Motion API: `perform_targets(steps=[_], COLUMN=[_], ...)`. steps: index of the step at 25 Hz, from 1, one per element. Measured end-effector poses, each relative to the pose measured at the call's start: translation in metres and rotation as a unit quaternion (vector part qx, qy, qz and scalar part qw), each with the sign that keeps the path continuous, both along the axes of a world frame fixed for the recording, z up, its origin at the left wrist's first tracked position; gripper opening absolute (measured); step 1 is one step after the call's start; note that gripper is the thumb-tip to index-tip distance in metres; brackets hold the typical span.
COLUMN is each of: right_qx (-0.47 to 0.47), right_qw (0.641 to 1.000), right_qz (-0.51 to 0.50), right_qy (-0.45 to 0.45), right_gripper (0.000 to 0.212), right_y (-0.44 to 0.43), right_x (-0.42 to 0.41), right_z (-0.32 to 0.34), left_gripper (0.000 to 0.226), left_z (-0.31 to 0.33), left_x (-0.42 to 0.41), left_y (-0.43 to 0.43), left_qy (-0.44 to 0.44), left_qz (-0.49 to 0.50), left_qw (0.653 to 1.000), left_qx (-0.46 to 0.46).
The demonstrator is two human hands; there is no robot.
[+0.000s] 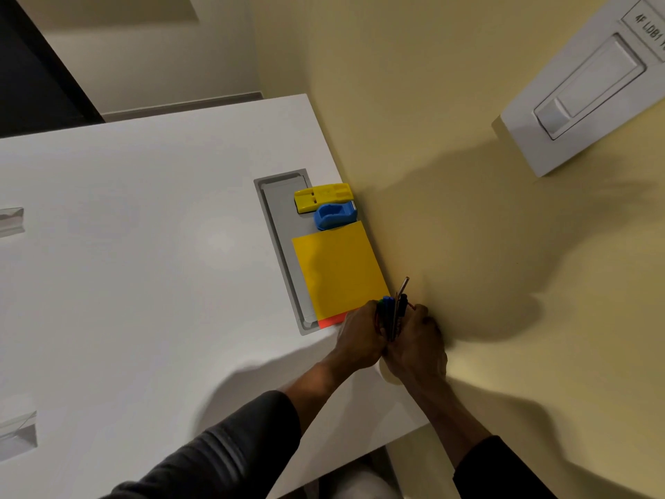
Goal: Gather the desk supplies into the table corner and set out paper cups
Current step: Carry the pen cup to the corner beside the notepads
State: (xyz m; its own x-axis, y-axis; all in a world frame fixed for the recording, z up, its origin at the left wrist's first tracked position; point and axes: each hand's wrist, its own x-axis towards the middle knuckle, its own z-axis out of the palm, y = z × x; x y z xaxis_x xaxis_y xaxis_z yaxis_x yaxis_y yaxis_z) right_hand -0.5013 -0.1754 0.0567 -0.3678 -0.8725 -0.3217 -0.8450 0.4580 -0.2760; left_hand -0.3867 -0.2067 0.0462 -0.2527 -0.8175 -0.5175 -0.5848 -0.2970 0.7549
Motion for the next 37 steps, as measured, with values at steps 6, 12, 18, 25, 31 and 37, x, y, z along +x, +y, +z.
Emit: perform_targets(steps=[6,12,18,25,31,37], right_qx=[0.004,-0.008,-0.084,-0.092,-0.110,-0.124], right_qw=[1.000,0.998,0.986,0.967,0.952,0.947], right_qz=[0.022,0.054,0.088,0.148,0.218,0.239], right_qy=[0.007,0.006,-0.118,-0.185,-0.182,-0.175], right_gripper=[0.076,0.082,0.090,0.098,0.090,0.087], right_y=[-0.002,-0.005,-0.022,-0.099,-0.175,-0.251], right_x=[-0.002,0.007,0.037,0.092,0.131,0.161], right_z=[0.002,0.007,0.008,0.009,0.002,-0.009], left_gripper=[0.035,0.029,0.029,0.035,0.039,0.035], left_z=[0.003,0.016,0.030,0.031,0.029,0.016], left_x=[0.000,0.016,0.057,0.123,0.165,0.191], left_y=[0.002,0.007,-0.001,-0.063,-0.125,-0.195], left_qy=[0.000,0.010,0.059,0.045,0.025,0.023], left_qz=[0.019,0.075,0.148,0.217,0.213,0.253], left_qw=[1.000,0.997,0.987,0.975,0.974,0.964], left_qx=[0.013,-0.014,-0.020,-0.034,-0.074,-0.075])
